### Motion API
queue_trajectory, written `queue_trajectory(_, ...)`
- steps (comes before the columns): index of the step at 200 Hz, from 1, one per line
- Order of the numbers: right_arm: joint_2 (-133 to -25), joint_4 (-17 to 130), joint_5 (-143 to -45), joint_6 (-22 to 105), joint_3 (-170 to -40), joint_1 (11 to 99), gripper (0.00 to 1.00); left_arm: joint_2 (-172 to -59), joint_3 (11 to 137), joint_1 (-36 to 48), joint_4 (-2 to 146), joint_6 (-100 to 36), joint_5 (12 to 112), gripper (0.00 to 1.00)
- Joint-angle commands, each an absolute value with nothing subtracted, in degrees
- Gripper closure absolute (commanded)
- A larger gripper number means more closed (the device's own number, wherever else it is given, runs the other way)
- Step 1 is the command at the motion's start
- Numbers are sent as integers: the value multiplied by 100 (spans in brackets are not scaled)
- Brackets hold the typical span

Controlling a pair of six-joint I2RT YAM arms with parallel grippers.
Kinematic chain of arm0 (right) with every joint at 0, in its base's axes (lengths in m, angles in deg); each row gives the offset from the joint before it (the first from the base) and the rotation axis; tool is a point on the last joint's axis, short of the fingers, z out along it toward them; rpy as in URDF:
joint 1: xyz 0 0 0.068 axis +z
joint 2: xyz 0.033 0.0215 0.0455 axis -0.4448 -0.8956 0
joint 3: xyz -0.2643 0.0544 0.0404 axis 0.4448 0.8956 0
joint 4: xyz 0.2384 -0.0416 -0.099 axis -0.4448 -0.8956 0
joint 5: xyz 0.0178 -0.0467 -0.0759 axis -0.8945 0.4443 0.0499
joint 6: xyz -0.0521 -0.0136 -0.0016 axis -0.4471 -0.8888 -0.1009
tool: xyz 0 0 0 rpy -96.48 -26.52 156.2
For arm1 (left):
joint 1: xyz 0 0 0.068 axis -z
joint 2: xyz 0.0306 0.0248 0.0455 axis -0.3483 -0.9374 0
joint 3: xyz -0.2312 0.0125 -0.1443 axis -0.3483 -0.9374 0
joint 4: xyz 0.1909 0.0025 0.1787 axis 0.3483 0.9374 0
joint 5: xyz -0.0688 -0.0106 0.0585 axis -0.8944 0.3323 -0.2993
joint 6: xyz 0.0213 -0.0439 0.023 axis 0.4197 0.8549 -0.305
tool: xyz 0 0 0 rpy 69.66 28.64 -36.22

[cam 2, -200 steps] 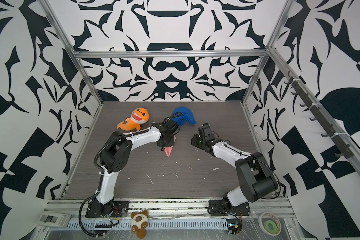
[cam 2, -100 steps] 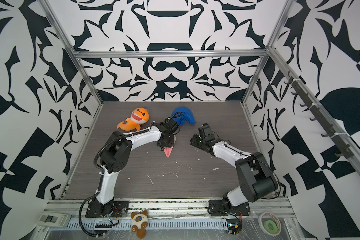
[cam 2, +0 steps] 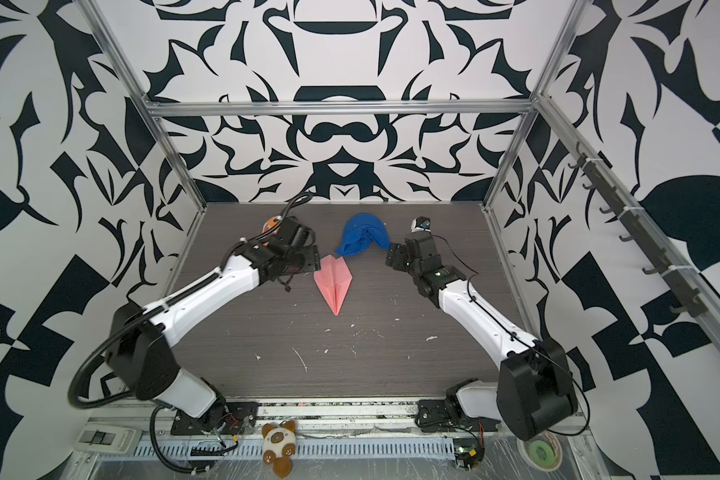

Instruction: Fold a paper plane with a square sheet of paper (pick it up from the middle)

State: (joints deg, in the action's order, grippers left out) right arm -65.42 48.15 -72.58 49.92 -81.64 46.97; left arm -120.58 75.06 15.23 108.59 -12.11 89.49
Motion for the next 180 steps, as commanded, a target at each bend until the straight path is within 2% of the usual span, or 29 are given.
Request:
queue_trajectory(1, -6247, 5114, -6060, 4298, -8091, 4501, 13, -11324, 6755, 1104, 10416, -1370, 9830, 16)
queue_trajectory(6, -6195, 5212, -5959, 4241, -8015, 4425, 12, -11139, 6549, 977, 10303, -1408, 9946, 9)
queue_trajectory(18, -6065, 5587, -5800, 4098, -7715, 4238, 12, -10719, 6054, 652, 10065, -1434, 10205, 0)
queue_trajectory(64, -5533, 7782, -5579, 3569, -5732, 3615, 10, -9364, 4292, -463, 9141, -1699, 11274, 0)
queue_trajectory(97, -5852, 8137, -5660, 3445, -5149, 3349, 10, -8683, 3083, -1111, 7996, -2128, 11600, 0)
queue_trajectory(130, -6589, 8878, -6041, 2926, -5046, 3292, 10, -8615, 2183, -1794, 6599, -2699, 11081, 1)
queue_trajectory(180, -7235, 9807, -7071, 2562, -5031, 3114, 10, -9710, 1799, -2428, 4542, -3530, 9791, 0)
